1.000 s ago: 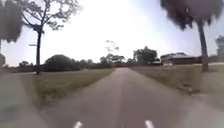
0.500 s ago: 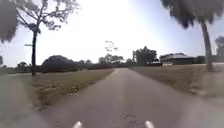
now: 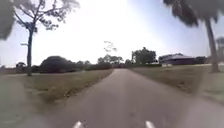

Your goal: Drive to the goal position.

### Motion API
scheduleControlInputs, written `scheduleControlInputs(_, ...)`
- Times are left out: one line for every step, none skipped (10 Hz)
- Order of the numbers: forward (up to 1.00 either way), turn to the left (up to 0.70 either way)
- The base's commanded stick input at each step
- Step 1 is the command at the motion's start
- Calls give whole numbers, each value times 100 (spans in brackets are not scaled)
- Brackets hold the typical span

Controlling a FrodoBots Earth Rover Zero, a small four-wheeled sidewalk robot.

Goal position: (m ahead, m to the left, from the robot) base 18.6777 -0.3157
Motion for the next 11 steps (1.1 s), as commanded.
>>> scheduleControlInputs(100,0)
scheduleControlInputs(100,0)
scheduleControlInputs(100,0)
scheduleControlInputs(100,0)
scheduleControlInputs(100,0)
scheduleControlInputs(100,0)
scheduleControlInputs(100,0)
scheduleControlInputs(100,0)
scheduleControlInputs(100,0)
scheduleControlInputs(100,0)
scheduleControlInputs(100,0)
